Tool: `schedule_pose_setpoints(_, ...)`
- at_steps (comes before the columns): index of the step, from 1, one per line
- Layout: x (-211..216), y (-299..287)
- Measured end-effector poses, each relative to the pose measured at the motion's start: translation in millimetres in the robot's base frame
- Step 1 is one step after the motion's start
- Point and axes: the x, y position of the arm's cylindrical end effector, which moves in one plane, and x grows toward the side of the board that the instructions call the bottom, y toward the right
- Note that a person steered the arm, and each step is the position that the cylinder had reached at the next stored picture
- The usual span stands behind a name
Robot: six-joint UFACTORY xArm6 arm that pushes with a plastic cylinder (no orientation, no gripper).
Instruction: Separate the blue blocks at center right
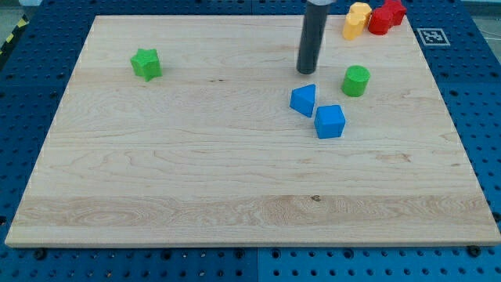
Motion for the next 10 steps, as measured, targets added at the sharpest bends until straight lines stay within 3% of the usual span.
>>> schedule_pose_setpoints(2,13,-63)
schedule_pose_setpoints(4,76,-70)
schedule_pose_setpoints(6,106,5)
schedule_pose_setpoints(8,59,104)
schedule_pose_setpoints(10,55,103)
